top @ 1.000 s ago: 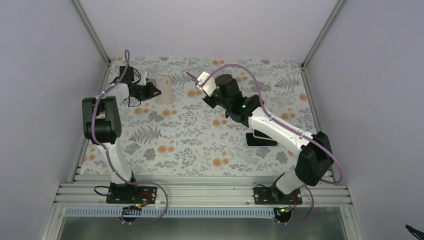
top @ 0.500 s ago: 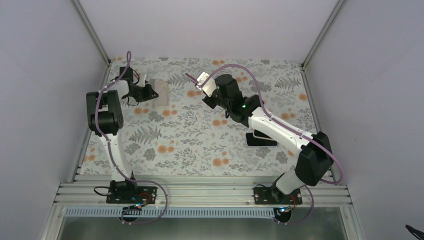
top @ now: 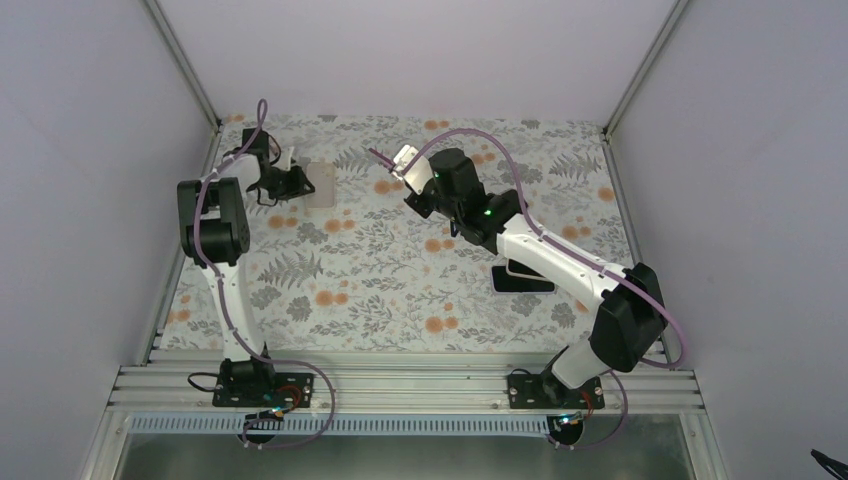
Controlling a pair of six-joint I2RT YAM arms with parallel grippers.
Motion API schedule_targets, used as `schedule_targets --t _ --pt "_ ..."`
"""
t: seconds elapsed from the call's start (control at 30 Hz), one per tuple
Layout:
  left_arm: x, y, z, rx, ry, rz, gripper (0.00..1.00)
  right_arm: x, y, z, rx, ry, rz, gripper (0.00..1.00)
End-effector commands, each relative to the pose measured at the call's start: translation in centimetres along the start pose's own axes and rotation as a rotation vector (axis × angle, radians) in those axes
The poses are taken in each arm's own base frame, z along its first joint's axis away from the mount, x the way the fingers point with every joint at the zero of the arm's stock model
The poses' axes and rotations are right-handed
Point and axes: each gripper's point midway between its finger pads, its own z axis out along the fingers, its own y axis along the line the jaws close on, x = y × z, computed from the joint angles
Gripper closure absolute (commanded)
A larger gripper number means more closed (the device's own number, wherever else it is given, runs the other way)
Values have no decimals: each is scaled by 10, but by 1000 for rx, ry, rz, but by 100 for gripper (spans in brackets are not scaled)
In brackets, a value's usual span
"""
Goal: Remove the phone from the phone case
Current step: Place the phone case at the center of the board.
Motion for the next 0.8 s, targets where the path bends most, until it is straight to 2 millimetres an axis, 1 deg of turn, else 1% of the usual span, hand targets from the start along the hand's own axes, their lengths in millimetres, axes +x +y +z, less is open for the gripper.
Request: schedule_targets --t 0.0,0.13,0.2,0.3,0.37,0.47,0.53,0.6,0.77 --pt "7 40 7 -176 26 -7 72 -29 -13 -7 26 -82 28 96" --pt "-2 41 -1 -209 8 -5 56 -39 -15 -12 38 -107 21 96" --pt "-10 39 -9 -216 -13 -5 49 -43 -17 -14 50 -118 12 96" --pt "-31 21 -32 -194 -80 3 42 -49 -25 -18 96 -132 -19 96" --pt "-47 1 -54 -155 -146 11 38 -53 -34 -20 146 -141 -45 96" --pt "-68 -38 -90 -58 -241 15 31 -61 -47 -24 222 -160 -84 96" --pt "-79 -68 -118 21 -299 19 30 -66 -56 -26 266 -172 -105 96" --pt "-84 -95 -140 100 -344 31 27 -73 -64 -30 309 -190 -116 96" --pt "-87 -157 -192 329 -427 76 16 -89 -80 -35 397 -215 -149 96"
